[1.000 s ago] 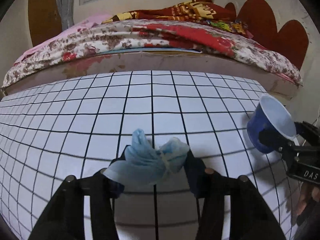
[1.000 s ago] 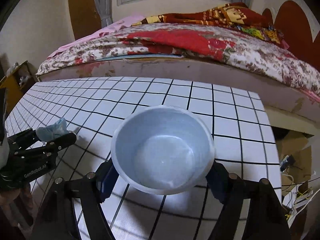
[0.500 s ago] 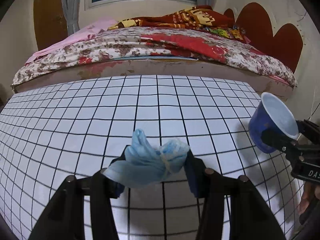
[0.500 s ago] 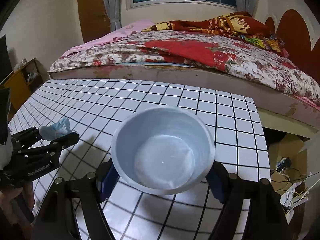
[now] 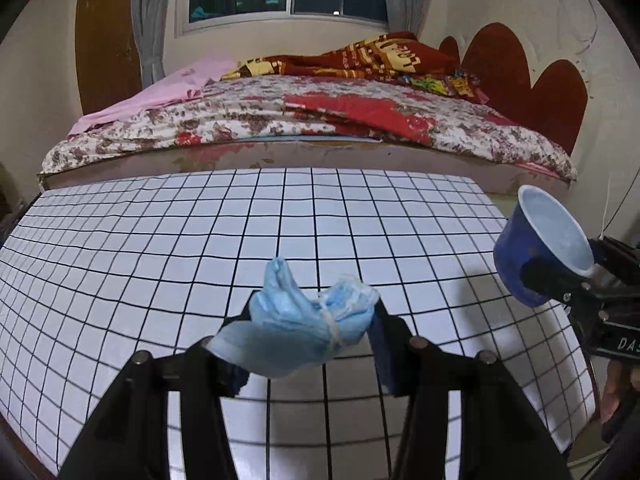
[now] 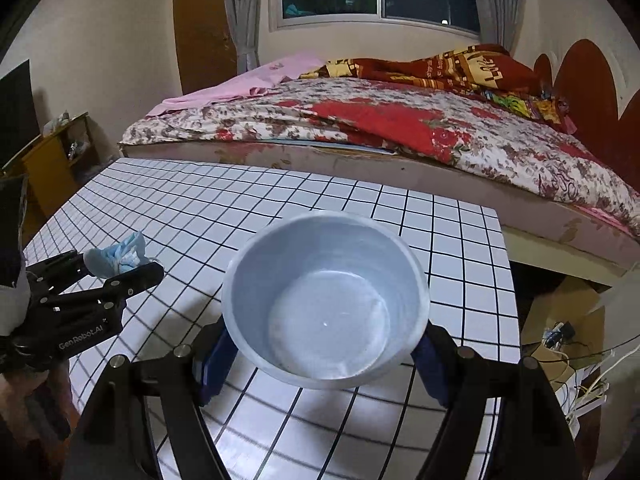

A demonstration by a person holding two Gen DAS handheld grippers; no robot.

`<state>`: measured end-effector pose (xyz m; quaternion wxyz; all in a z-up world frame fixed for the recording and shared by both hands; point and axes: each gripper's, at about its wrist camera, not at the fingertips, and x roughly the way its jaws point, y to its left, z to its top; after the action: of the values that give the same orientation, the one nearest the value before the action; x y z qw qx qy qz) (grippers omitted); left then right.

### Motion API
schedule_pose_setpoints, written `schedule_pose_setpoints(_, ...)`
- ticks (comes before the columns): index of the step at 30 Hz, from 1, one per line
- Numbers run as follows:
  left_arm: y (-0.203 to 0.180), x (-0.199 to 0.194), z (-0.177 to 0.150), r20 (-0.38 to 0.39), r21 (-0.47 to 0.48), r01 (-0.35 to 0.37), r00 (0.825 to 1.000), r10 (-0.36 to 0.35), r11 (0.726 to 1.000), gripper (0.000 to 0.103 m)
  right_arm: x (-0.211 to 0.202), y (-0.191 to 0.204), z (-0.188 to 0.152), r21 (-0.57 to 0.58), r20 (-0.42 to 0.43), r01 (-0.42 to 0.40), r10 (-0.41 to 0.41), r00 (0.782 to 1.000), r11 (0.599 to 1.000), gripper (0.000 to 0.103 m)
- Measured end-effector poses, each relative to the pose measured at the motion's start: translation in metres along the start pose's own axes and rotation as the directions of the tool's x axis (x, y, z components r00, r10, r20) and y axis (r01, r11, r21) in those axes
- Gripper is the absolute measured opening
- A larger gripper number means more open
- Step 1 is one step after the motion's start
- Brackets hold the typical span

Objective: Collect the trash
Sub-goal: 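Lift the light-blue cloth and blue cup and carry them toward the black bin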

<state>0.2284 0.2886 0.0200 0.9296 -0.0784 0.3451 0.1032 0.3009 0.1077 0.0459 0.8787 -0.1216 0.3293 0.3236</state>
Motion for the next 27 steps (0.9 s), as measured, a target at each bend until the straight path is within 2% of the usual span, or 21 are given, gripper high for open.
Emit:
schedule_pose_setpoints(11, -0.013, -0.048, -0.018, 0.049, 0.010, 0.031, 0.998, -0.031, 0.999, 0.051, -0.059, 0.012, -0.018, -0.005, 0.051, -0.003, 0.003, 0.999, 1.000, 0.079)
schedule_pose_setpoints(27, -0.051, -0.107, -0.042, 0.120, 0.044, 0.107, 0.987, -0.111, 0.993, 0.051, -0.148, 0.000, -0.061, 0.028, 0.137, 0.016, -0.020, 0.990, 0.999, 0.079)
